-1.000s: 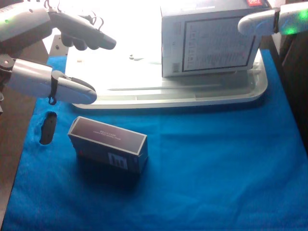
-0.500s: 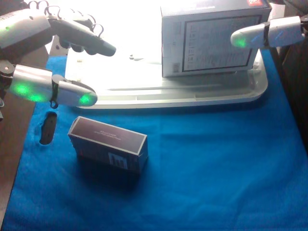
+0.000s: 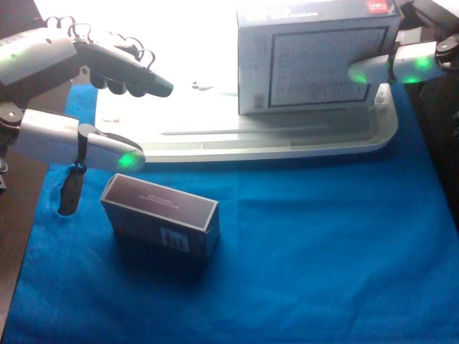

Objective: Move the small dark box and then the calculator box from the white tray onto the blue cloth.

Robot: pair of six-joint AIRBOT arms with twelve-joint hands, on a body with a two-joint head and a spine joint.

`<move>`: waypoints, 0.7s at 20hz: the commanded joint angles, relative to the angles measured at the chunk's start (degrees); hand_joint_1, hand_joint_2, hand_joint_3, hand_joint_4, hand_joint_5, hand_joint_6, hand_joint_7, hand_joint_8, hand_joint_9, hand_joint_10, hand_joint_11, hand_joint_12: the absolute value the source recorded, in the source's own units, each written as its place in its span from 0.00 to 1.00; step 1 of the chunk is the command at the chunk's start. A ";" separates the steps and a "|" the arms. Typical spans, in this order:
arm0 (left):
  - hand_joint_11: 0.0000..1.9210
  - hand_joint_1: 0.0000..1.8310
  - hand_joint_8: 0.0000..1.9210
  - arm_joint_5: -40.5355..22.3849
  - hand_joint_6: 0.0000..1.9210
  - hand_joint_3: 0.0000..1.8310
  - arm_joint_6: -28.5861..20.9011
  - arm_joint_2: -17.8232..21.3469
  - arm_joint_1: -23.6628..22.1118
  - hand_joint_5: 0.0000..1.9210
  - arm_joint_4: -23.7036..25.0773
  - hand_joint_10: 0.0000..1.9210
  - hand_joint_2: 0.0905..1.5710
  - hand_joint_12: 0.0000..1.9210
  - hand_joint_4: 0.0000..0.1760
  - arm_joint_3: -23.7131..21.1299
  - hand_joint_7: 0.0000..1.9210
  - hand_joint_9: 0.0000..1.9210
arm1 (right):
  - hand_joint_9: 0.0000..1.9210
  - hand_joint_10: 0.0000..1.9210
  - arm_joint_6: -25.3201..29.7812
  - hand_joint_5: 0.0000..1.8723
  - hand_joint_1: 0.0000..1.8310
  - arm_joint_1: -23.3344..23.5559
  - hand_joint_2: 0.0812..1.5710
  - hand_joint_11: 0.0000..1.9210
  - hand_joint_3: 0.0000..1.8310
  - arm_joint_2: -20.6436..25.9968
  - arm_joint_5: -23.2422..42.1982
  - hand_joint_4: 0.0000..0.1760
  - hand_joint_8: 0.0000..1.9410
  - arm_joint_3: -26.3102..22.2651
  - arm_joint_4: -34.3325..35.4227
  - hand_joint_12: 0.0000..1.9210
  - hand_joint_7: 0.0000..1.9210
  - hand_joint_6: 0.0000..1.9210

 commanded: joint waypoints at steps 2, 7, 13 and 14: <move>0.15 0.37 0.64 -6.90 0.00 0.00 -0.30 -0.62 0.06 0.37 -3.36 0.83 0.55 0.97 0.00 0.37 0.20 0.18 | 0.78 0.00 0.32 0.62 0.71 0.25 0.61 0.71 0.00 -0.30 6.48 0.00 0.04 0.51 1.43 0.17 0.79 0.31; 0.20 0.34 0.68 -6.97 0.00 0.00 -0.23 -0.70 0.66 0.37 -3.69 0.85 0.56 0.98 0.00 0.52 0.21 0.21 | 0.78 0.00 0.39 0.64 0.71 0.19 0.61 0.69 0.00 -0.52 6.54 0.00 0.19 0.57 1.47 0.22 0.74 0.24; 0.18 0.37 0.67 -5.81 0.00 0.00 0.55 -0.83 0.94 0.36 -4.87 0.83 0.53 0.96 0.00 1.27 0.20 0.19 | 0.77 0.00 3.50 0.61 0.70 0.22 0.63 0.63 0.00 0.19 6.63 0.00 0.30 -0.06 -1.82 0.35 0.67 0.31; 0.18 0.36 0.67 -5.79 0.00 0.00 1.05 -0.76 0.98 0.35 -5.92 0.84 0.54 0.97 0.00 1.64 0.20 0.19 | 0.78 0.00 3.50 0.58 0.70 0.29 0.64 0.63 0.00 0.59 6.65 0.00 0.31 -0.54 -2.29 0.36 0.67 0.34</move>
